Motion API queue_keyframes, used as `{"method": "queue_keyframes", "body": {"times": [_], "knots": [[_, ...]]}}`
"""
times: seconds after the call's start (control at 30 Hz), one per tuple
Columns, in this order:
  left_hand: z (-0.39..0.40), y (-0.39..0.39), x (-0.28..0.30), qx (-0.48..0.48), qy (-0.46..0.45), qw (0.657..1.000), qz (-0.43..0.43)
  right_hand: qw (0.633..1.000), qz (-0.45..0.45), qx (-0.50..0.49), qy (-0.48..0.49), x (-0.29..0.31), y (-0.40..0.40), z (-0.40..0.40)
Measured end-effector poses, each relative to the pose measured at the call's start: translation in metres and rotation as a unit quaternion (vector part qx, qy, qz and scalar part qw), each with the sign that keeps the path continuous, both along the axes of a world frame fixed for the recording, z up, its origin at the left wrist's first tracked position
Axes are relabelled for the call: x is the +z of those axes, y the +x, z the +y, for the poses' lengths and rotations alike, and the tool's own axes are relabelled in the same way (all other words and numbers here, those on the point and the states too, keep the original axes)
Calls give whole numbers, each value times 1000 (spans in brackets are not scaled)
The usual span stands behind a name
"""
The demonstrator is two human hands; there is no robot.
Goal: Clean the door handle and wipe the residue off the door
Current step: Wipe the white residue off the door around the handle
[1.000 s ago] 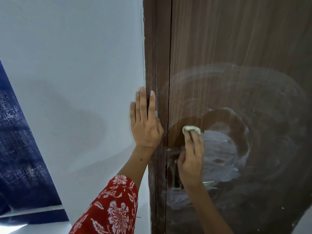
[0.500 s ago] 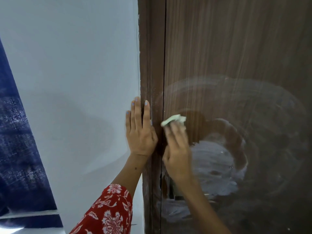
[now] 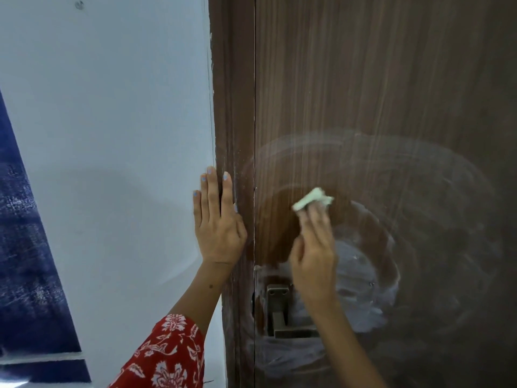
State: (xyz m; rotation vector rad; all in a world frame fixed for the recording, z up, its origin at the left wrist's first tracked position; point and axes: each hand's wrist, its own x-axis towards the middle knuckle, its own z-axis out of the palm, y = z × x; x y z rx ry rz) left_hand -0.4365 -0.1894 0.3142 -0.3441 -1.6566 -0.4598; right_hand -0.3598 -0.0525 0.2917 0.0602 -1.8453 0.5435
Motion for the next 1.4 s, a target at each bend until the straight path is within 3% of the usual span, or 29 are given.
{"method": "queue_keyframes", "body": {"times": [0.07, 0.1, 0.2, 0.27, 0.37, 0.43, 0.5, 0.57, 0.7, 0.77, 0.83, 0.9, 1.07, 1.2, 1.33, 1.4], "knots": [[1, 0, 0, 2, 1, 1000, -3, 998, 10, -23, -64, 15, -3, -3], [1, 0, 0, 2, 5, 1000, -2, 999, 6, -18, -47, 24, -5, -11], [-1, 1, 2, 0, 9, 1000, 4, 988, -6, 38, 147, 34, -9, -43], [-1, 0, 2, -1, 6, 1000, 11, 976, -18, 49, 211, 23, -5, -42], [-2, -2, -1, -7, -1, 1000, 9, 999, -13, -4, 42, 7, 3, 2], [-1, -3, -1, -4, 1, 1000, 7, 992, 4, -51, -111, 3, 8, 35], [-1, -3, -1, -4, 3, 1000, 7, 979, 8, -77, -190, 0, 11, 47], [-1, -3, -1, -1, 4, 1000, 6, 984, -14, -69, -162, -6, 12, 33], [-1, -3, -1, 8, 5, 1000, 1, 999, -43, -9, -18, 0, 8, 14], [0, -3, -2, 11, 2, 1000, -2, 997, -42, -36, -47, 6, 5, 31], [1, -4, -4, 14, 8, 1000, -3, 985, -37, -68, -152, 1, 7, 45], [2, -4, -7, 16, 15, 1000, -5, 977, -36, -76, -194, -11, 11, 37], [-1, -7, -7, 3, 8, 1000, 3, 999, -45, -14, 7, -30, 8, 16], [1, -6, -12, -2, 16, 1000, -4, 991, 12, -61, -122, -23, 12, 37], [0, -4, -22, -8, 19, 1000, -9, 999, -4, -19, 34, -39, 15, 17], [-1, -4, -22, -11, 17, 1000, -7, 1000, -1, -11, -17, -41, 18, 24]]}}
